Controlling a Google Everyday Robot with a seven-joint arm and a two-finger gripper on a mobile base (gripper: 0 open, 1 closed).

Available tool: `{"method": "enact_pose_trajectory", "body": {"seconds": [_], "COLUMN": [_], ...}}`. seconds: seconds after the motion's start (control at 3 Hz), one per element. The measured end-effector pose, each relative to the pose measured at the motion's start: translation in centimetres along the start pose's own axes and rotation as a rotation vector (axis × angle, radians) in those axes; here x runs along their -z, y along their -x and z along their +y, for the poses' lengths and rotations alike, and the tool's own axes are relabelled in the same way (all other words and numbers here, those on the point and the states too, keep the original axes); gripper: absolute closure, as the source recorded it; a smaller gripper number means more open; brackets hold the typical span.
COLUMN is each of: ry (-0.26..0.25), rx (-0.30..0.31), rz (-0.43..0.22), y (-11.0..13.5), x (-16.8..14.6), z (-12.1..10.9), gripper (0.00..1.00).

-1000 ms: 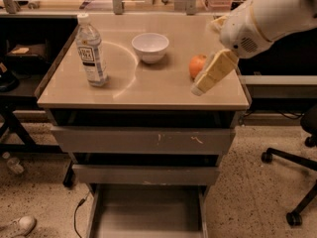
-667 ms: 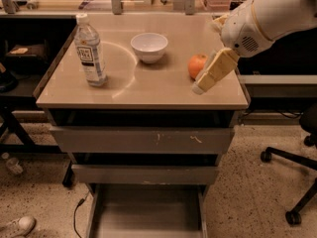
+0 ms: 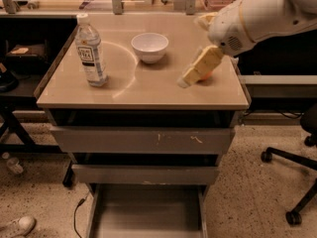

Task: Place blue plastic bottle into bottom drawer

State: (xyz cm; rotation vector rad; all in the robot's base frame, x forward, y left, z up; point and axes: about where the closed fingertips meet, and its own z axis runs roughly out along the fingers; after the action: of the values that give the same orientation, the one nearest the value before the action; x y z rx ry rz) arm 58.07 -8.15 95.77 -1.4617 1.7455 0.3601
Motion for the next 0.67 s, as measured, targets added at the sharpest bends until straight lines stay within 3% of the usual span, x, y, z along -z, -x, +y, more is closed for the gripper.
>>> {"method": "enact_pose_trajectory", "body": {"seconds": [0.33, 0.67], "ry": [0.058, 0.152], "rx": [0.013, 0.018], "rz": [-0.121, -0.184], "y": [2.9, 5.6], "x": [-3.8, -7.8], "z": [-1.9, -2.0], "gripper": [0.0, 0.0]}}
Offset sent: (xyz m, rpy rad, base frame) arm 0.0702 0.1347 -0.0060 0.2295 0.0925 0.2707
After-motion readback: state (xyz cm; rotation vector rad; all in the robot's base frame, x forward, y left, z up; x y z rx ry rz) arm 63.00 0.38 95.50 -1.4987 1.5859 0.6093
